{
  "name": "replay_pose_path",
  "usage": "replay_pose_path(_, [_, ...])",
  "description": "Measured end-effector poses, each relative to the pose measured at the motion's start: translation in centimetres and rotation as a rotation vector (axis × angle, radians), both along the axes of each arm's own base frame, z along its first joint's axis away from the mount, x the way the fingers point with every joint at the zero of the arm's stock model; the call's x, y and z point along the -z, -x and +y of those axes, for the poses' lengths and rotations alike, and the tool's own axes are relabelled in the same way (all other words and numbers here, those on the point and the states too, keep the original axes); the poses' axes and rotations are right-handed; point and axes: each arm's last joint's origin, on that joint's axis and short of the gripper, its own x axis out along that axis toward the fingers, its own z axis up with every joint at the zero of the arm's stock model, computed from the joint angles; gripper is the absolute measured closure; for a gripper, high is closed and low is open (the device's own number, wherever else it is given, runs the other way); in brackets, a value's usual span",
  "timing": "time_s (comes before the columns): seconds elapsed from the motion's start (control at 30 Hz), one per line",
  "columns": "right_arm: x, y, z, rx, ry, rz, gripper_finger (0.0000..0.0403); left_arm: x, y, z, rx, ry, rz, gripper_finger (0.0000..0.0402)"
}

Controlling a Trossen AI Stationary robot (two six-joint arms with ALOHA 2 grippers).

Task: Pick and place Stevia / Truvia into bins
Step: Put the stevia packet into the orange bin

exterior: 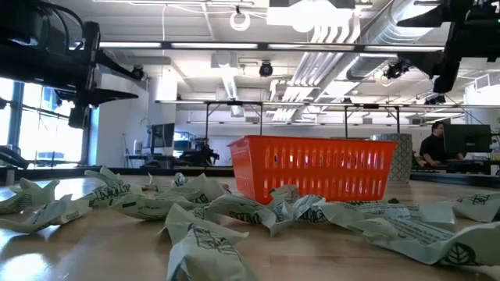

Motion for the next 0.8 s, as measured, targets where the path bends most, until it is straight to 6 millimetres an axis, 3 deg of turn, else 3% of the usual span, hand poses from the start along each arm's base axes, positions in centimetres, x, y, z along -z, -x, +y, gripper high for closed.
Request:
replay_pose_path(0.1, [1.5,-1.2,0.5,-0.128,-0.056,0.1,0.012,0.0,0.0,0.0,-0.01,-0.005,0.003,0.022])
replay_pose_path(0.23, [4.8,-2.9,1.1,-0.356,-0.322,0.293,0.012,0.0,0.0,0.0,-0.007,-0.049,0.028,0.022])
replay_pose_path(0.33, [5.4,-3.9,1.4,-0.448,-0.339,0.451,0.0119,0.0,0.0,0.0,-0.004,-0.107,0.062,0.022])
replay_pose_path(0.47, [2.7,-6.1,1.3,-0.485,-0.249,0.701,0.012,0.0,0.0,-0.1,0.032,-0.19,0.106,0.022])
replay_pose_path(0.6, [-0.2,-9.3,0.5,-0.572,-0.134,1.083,0.0126,0.1,-0.1,-0.3,0.117,-0.277,0.151,0.022])
replay_pose_path(0.7, [-1.5,-12.4,-0.4,-0.668,0.088,1.352,0.0131,0.1,-0.2,-0.4,0.15,-0.334,0.176,0.022])
replay_pose_path(0.8, [-1.6,-15.8,-1.4,-0.738,0.332,1.584,0.0134,0.2,-0.2,-0.4,0.171,-0.377,0.198,0.022])
